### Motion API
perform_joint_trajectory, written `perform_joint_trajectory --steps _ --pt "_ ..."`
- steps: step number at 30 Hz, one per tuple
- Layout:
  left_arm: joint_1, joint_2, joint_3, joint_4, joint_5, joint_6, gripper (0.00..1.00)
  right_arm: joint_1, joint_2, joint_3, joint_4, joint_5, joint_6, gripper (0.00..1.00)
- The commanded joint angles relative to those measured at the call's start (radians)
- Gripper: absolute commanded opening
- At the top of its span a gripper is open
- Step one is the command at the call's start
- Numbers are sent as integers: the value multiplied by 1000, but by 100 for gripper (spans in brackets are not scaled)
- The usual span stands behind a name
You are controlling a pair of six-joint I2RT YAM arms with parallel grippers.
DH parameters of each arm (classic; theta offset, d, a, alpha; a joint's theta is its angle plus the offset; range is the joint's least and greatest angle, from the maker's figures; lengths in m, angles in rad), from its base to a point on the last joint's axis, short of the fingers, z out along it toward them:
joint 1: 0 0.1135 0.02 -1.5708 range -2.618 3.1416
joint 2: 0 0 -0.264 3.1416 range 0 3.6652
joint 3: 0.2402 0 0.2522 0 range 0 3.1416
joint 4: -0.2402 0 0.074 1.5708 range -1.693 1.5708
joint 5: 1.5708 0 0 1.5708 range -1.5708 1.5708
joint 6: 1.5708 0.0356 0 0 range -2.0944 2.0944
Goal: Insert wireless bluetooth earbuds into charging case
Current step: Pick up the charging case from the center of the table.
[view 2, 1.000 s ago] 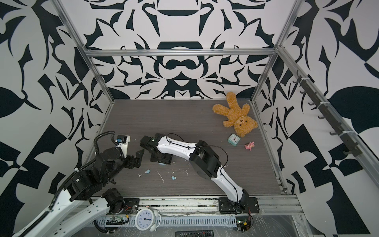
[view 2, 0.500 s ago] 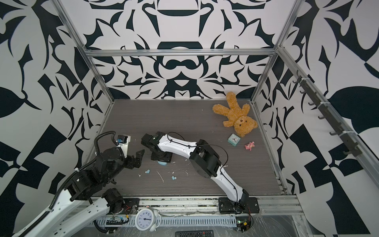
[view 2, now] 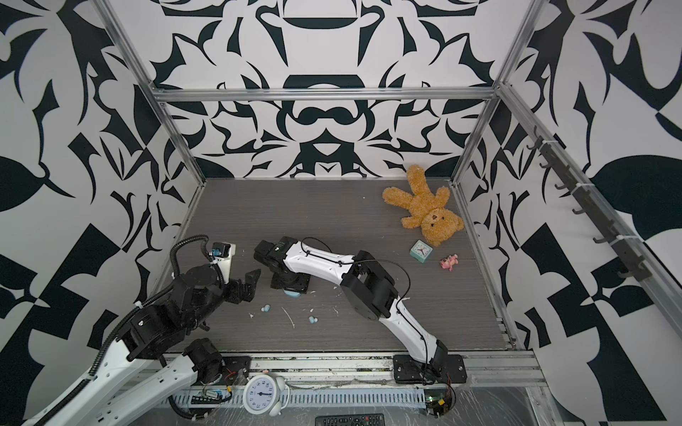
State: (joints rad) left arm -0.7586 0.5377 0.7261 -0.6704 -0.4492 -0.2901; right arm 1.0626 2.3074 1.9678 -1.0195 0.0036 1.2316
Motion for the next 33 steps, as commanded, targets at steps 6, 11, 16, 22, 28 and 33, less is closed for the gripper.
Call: perform_joint_trajectory --steps 6,11,16,22,28,33 --pt "4 -1 -15 7 6 1 99 4 3 -8 -15 -3 17 71" --pt "5 1 -14 7 8 1 99 4 10 -7 -11 -14 18 71" --pt "5 1 -15 7 8 1 99 4 10 -6 -6 -11 16 67" --pt "7 2 -16 7 10 0 99 1 15 -7 -7 -11 14 69" --pt "7 5 -14 8 15 1 99 2 21 -7 -8 -16 12 69" --pt "8 4 -16 9 15 3 99 1 13 -9 -10 -7 7 65"
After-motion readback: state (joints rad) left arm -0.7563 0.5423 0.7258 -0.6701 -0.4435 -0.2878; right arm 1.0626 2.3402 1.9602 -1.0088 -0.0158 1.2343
